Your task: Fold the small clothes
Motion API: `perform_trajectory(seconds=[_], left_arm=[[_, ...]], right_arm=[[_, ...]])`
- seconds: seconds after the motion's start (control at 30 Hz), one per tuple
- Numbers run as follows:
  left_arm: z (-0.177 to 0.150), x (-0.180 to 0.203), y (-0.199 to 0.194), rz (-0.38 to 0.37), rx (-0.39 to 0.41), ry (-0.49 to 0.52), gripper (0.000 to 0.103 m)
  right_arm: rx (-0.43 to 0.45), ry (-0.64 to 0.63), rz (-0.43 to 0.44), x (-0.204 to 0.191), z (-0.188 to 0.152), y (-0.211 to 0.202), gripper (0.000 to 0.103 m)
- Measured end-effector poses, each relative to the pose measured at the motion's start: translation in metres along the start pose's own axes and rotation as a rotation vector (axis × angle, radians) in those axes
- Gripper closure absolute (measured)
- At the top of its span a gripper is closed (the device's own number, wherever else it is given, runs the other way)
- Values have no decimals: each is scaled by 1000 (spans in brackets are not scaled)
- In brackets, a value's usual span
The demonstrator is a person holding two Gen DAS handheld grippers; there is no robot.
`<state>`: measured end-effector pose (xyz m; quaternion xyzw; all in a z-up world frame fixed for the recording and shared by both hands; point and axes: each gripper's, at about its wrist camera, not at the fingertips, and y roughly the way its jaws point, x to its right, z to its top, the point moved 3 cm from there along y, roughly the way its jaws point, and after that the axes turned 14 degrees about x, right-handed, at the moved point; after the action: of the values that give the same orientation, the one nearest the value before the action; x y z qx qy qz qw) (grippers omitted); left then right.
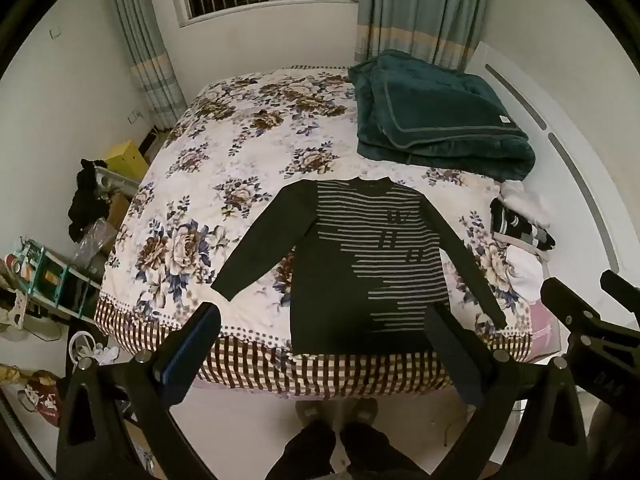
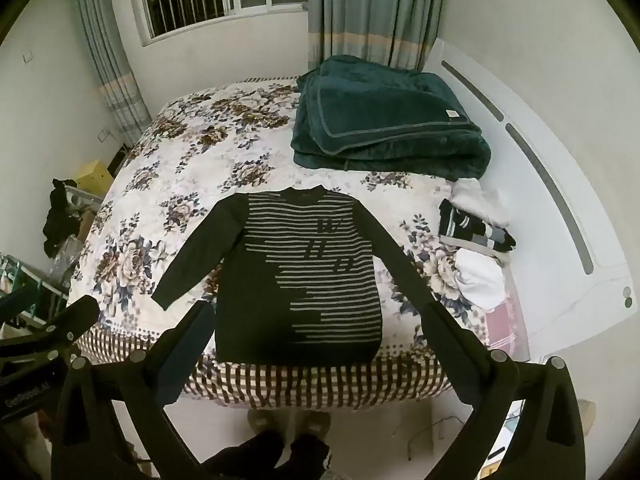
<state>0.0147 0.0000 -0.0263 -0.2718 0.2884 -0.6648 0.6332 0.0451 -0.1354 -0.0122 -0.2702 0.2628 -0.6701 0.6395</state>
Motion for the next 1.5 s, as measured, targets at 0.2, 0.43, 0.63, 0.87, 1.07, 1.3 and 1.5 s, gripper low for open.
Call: perform_trajectory(seconds=[0.2,0.43,0.63,0.87,1.07,1.3,1.5], left_arm=[[0,1,0,1,1,4,0],[1,0,0,-8,8,-7,0],[0,0,1,-11,11,-8,0],[18,3,-4,-9,18,-6,0],[24,-2,-7,-8,27,-19,0],[32,-10,-5,-5,36,-33,0],[31,-10,-7,0,47,-37,0]], right_arm=[[3,-1,-2,1,1,2,0],[13,-6,-9,0,1,1,0],[16,-12,-17,0,4,1,0],[17,-13,-19,1,8,-1,0],[21,-15,-20,1,9,-2,0],[25,-17,-20,1,9,-3,0],[26,-19,-22,1,9,-4,0]])
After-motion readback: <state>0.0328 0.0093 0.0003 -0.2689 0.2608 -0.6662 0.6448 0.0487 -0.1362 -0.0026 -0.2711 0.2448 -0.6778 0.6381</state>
